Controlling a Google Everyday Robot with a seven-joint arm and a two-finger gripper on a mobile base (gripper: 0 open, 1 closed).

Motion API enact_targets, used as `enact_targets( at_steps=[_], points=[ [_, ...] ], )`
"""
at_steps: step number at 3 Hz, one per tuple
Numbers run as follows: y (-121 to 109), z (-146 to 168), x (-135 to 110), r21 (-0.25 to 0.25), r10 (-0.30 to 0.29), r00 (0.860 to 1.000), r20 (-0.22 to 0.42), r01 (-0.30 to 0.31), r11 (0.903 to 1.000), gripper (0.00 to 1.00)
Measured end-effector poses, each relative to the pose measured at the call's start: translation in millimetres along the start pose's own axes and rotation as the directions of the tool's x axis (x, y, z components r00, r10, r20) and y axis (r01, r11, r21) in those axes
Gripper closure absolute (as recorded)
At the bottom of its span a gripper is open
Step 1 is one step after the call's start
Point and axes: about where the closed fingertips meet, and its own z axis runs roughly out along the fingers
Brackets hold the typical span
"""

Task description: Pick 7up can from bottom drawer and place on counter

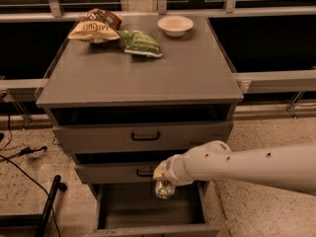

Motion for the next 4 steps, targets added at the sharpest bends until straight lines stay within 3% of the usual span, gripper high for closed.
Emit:
enact_targets(
  at_steps=[1,2,3,4],
  points=[
    [-6.2,-24.0,-4.0,0.031,0.073,0.992,-0.106,-0.07,0.9971,1.0],
    [-3.1,-50.4,-7.8,0.053,0.097,0.983,-0.155,-0.09,0.9946,1.0],
    [10.6,-81.2,-3.3,0.101,0.09,0.978,-0.187,-0.072,0.9923,1.0],
    [10.4,-81.1,-3.0,0.102,0.09,0.978,-0.188,-0.072,0.9922,1.0]
  ],
)
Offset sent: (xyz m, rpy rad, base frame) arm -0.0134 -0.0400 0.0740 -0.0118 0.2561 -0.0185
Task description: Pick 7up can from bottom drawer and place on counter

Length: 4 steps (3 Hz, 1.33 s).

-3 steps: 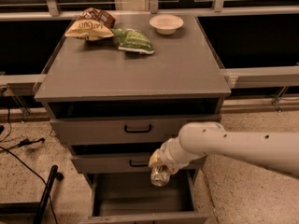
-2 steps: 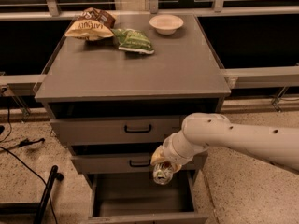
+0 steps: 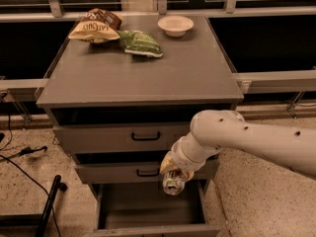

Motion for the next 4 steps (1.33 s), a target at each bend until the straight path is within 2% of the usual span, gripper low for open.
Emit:
enact_targets(
  at_steps=[1,2,3,4],
  points=[
    [2.3,-20.3,-0.4,0.017,0.022,0.999,-0.037,-0.022,0.9996,1.0],
    [8.5,-44.8,-1.7,0.001,0.045,0.997,-0.065,-0.045,0.999,1.0],
    [25.5,-90.2,-3.4,-0.009,0.065,0.996,-0.066,-0.066,0.9978,1.0],
    [37.4,-122.8,-2.3,-0.003,0.07,0.996,-0.061,-0.07,0.9976,1.0]
  ],
)
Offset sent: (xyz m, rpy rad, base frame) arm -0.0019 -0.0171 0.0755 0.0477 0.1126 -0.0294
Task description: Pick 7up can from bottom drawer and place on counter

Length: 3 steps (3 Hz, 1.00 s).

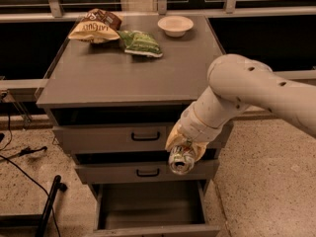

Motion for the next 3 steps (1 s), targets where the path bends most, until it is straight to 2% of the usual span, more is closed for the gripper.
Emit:
enact_targets(
  at_steps=[1,2,3],
  points=[
    [24.1,-53.1,10.1,0.009,-0.033,0.997,0.063,0.033,0.9994,1.0],
    [24.1,-53.2,10.1,0.009,-0.033,0.997,0.063,0.033,0.9994,1.0],
    [21.8,-59.4,7.7,-0.021,-0.013,0.998,0.056,0.014,0.9997,1.0]
  ],
)
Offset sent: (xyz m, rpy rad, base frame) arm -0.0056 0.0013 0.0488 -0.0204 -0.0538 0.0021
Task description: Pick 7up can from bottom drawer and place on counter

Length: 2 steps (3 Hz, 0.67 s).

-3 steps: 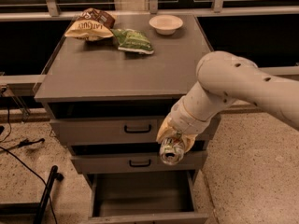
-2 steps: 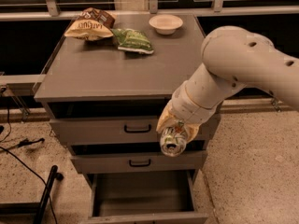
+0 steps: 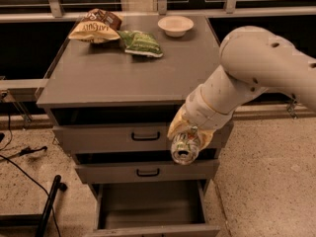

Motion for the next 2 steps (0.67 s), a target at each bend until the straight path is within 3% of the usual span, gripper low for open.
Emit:
enact_targets(
  at_steps=[2],
  points=[
    [25.7,-62.9,-13.0,-0.035,0.0,0.999,0.033,0.001,0.9994,1.0]
  ],
)
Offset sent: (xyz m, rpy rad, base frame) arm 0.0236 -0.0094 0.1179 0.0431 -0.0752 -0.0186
